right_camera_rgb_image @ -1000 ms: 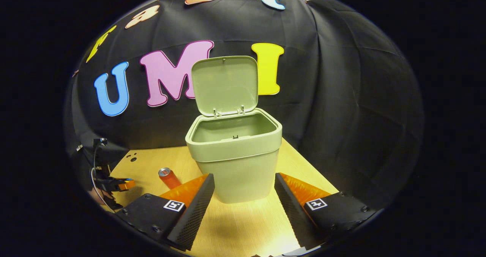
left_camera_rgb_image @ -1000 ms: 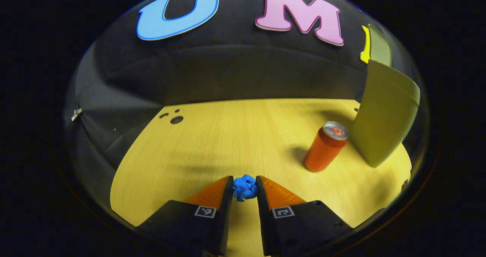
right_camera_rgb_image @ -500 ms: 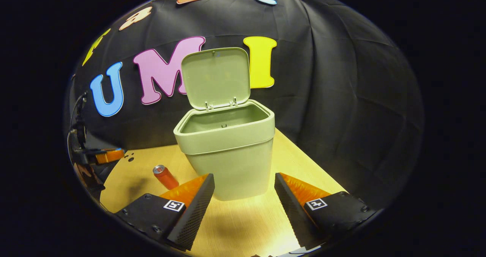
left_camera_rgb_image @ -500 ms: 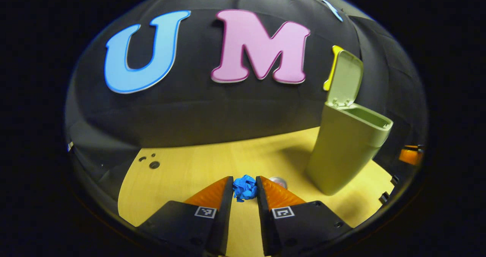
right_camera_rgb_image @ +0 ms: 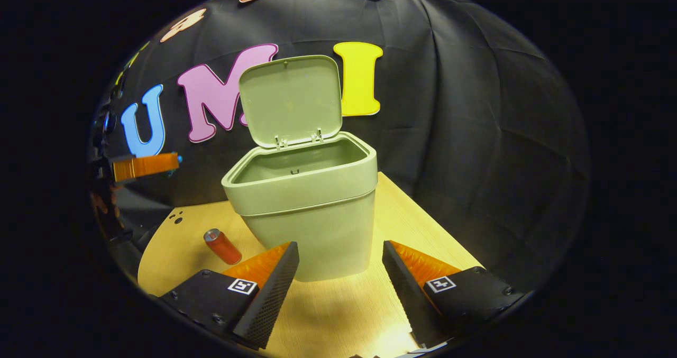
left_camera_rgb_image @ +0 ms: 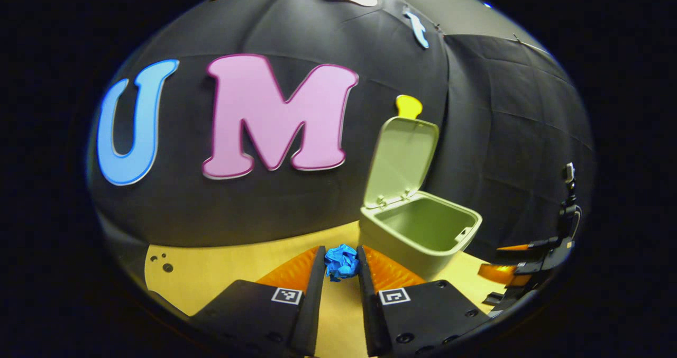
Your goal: Press the lid of the desktop garbage bin to open it, pick up the crumpled paper on the desktop and throw it into the bin, then pick up the pop can on the desktop and drop it into the bin, and finally close the garbage bin lid.
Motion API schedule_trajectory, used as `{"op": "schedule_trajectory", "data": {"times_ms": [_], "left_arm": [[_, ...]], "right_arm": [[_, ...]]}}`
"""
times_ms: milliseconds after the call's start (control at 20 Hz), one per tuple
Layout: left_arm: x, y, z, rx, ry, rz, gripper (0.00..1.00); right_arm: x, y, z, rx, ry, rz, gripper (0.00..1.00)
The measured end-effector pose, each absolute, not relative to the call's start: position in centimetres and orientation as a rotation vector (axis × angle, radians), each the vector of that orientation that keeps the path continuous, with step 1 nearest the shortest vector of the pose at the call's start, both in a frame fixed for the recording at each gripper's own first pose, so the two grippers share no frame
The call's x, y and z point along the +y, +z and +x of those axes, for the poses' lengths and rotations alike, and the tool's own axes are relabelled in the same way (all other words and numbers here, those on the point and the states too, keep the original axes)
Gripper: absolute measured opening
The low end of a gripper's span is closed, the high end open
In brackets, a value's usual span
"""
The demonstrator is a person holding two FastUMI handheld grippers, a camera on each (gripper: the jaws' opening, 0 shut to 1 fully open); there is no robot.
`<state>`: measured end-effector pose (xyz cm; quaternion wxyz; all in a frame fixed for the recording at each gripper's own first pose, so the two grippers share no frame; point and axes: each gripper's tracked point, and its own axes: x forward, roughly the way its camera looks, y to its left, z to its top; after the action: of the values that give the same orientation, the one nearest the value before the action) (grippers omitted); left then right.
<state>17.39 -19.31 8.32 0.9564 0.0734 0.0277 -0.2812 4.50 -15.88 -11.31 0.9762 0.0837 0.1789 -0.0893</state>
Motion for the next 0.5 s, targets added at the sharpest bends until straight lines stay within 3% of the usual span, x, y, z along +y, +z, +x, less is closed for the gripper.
{"op": "schedule_trajectory", "data": {"times_ms": [500], "left_arm": [[-30.8, 7.0, 17.3, 0.084, -0.748, 0.161, 0.39]], "right_arm": [[-18.1, -13.7, 5.1, 0.415, -0.145, 0.196, 0.99]]}}
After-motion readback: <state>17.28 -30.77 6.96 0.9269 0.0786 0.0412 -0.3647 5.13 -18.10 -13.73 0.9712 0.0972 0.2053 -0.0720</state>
